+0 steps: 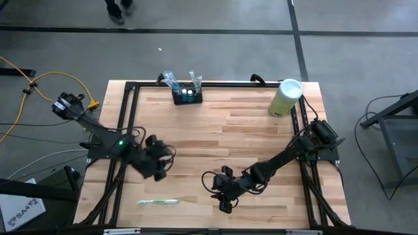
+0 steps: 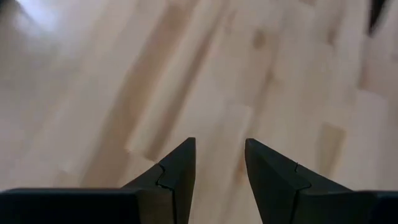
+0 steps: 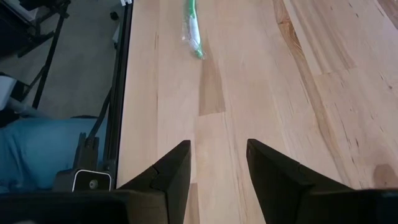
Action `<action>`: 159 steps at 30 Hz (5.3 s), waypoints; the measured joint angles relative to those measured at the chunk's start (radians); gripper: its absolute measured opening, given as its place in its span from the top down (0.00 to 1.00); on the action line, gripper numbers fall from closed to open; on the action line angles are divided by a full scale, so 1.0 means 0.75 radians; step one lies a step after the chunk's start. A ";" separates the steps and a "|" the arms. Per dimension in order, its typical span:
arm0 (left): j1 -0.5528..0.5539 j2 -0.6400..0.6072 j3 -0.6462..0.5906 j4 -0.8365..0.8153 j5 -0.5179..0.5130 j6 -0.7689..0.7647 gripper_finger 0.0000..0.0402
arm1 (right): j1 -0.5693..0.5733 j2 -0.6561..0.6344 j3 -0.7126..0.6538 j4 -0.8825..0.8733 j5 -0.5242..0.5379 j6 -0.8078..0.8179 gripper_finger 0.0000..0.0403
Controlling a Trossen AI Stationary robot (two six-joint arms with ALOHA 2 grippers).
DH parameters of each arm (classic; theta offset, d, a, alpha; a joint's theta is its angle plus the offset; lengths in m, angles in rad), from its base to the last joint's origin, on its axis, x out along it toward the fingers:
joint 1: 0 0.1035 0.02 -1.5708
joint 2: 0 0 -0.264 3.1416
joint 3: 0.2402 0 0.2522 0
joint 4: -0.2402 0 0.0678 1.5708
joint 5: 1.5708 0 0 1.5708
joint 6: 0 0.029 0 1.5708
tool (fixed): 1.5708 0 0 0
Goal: Pick & Place toothbrushing station
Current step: Put the green toothbrush into the wire organizer
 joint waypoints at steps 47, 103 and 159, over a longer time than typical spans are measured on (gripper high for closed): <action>-0.931 0.370 0.000 0.189 0.068 -1.041 0.67 | 0.000 0.000 0.000 0.002 -0.035 0.037 0.63; -1.012 0.612 0.001 0.119 0.197 -0.877 0.67 | 0.000 0.000 0.000 0.084 -0.028 0.079 0.63; -0.878 0.612 0.001 0.132 0.390 -0.747 0.99 | 0.009 0.000 0.001 0.083 -0.029 0.079 0.63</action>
